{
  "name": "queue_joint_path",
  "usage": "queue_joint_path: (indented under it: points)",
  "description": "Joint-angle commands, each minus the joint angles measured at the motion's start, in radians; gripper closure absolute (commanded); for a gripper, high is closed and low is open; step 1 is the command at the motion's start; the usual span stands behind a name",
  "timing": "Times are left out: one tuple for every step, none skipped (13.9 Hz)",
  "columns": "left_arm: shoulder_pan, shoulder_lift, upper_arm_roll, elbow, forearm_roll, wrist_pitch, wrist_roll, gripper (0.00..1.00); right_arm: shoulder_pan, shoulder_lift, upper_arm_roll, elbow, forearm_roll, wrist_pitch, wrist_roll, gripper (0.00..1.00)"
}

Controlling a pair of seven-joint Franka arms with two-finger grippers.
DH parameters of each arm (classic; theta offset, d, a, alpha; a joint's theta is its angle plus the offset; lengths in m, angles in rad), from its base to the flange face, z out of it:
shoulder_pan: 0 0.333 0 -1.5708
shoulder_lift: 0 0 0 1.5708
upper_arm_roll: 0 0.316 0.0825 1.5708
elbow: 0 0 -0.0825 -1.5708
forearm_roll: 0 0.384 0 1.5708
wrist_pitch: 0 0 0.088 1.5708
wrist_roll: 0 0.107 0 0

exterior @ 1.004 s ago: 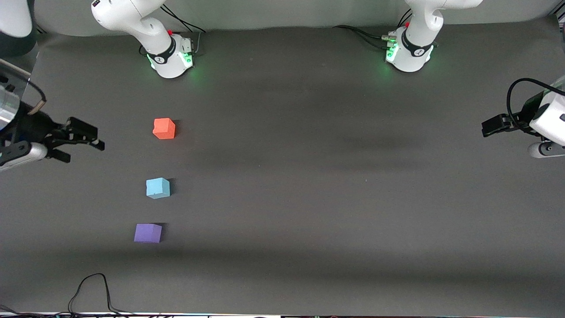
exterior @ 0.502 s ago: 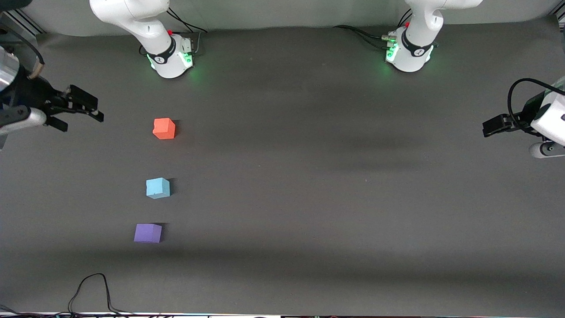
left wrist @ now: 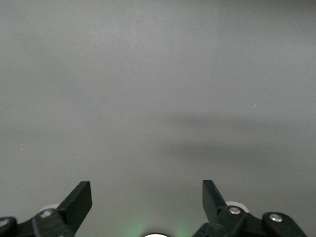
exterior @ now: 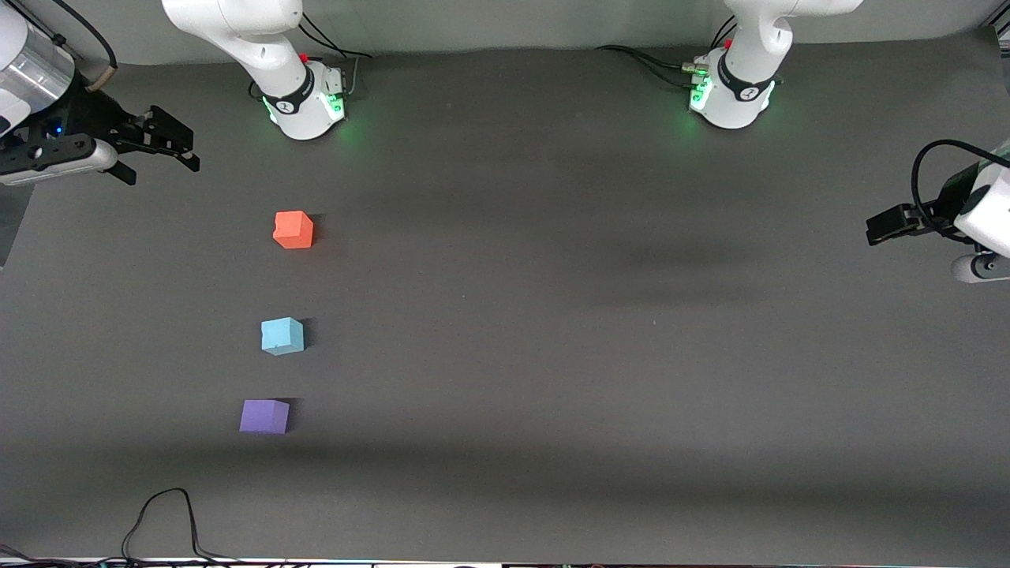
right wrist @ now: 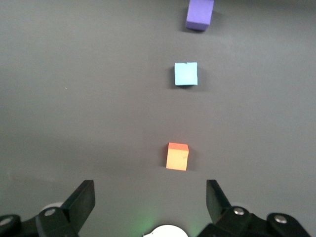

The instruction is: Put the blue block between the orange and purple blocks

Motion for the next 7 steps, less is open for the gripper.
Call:
queue_joint_path:
  points:
    - [0.001,0.014,0.000,0.031,0.011,-0.028,0.005,0.00,-0.007,-0.021,-0.028,-0.042,-0.019,0.026,0.026,0.00]
    - [0.001,0.014,0.002,0.031,0.011,-0.028,0.005,0.00,-0.002,-0.014,-0.047,-0.042,-0.019,0.026,0.026,0.00]
    - [0.001,0.014,0.002,0.031,0.011,-0.028,0.005,0.00,-0.001,-0.007,-0.053,-0.042,-0.019,0.029,0.026,0.00]
    - [0.001,0.014,0.002,0.031,0.011,-0.028,0.005,0.00,-0.001,-0.006,-0.053,-0.042,-0.019,0.029,0.026,0.00]
    - [0.000,0.014,0.000,0.031,0.011,-0.026,0.005,0.00,-0.001,-0.003,-0.053,-0.042,-0.022,0.030,0.026,0.00]
    - [0.001,0.014,0.000,0.039,0.011,-0.028,0.005,0.00,-0.001,0.003,-0.053,-0.041,-0.046,0.030,0.026,0.00]
    - [0.001,0.019,0.000,0.045,0.013,-0.032,0.005,0.00,0.005,0.005,-0.052,-0.041,-0.062,0.029,0.026,0.00]
